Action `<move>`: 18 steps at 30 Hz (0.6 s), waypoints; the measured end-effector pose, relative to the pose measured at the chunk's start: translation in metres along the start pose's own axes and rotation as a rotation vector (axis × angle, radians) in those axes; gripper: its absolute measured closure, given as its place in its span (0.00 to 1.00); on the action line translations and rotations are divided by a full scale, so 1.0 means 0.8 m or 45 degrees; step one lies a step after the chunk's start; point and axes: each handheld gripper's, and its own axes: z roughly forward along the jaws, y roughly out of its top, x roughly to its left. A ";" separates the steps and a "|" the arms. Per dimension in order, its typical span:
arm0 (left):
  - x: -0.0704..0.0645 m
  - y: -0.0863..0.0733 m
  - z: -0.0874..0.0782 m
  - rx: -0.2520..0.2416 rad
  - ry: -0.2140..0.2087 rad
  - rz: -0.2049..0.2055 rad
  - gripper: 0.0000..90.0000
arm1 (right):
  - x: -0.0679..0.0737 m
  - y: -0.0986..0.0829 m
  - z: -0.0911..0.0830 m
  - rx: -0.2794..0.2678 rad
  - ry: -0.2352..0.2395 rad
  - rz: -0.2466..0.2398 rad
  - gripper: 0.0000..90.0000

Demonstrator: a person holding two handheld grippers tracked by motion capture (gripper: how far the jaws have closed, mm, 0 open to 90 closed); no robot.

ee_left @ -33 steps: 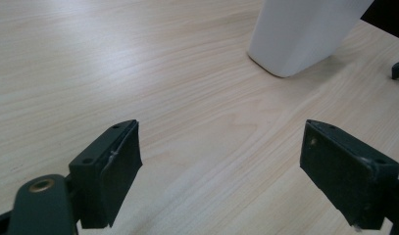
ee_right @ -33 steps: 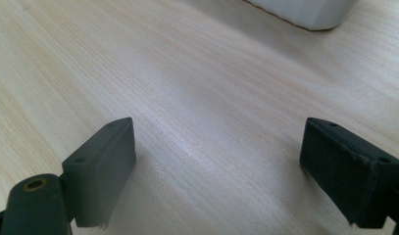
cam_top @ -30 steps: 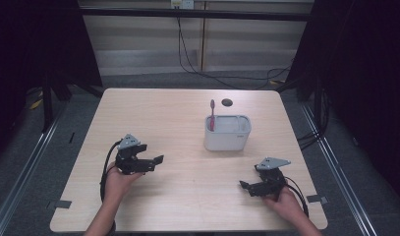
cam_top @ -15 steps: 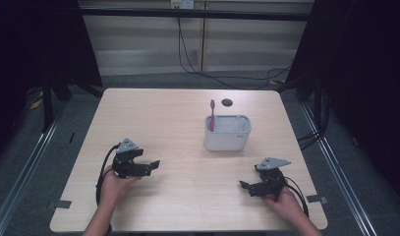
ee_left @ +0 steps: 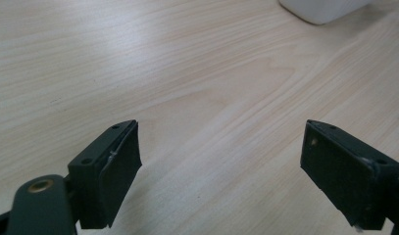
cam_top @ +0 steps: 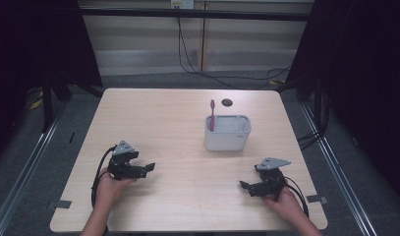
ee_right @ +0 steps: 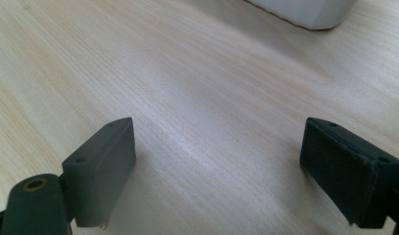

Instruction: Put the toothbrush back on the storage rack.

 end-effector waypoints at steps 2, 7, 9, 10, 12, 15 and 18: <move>0.001 -0.001 0.000 0.005 0.002 0.001 0.17 | 0.000 0.000 0.000 0.000 0.000 0.000 0.14; 0.003 -0.003 -0.001 0.013 0.004 0.001 0.16 | 0.000 0.000 0.000 0.001 -0.001 0.000 0.14; 0.004 -0.005 -0.001 0.021 0.009 0.008 0.16 | 0.000 0.000 0.000 0.000 -0.001 0.000 0.15; 0.004 -0.005 0.000 0.029 0.010 0.010 0.16 | 0.000 0.000 0.000 0.001 -0.001 0.000 0.15; 0.004 -0.007 0.000 0.044 0.016 0.021 0.16 | 0.000 0.000 0.000 -0.001 0.001 0.000 0.15; 0.005 -0.009 0.001 0.062 0.020 0.021 0.16 | 0.000 0.000 0.000 0.000 -0.001 -0.002 0.14; 0.004 -0.011 0.003 0.075 0.025 0.040 0.16 | 0.000 0.000 0.000 0.000 -0.001 -0.001 0.14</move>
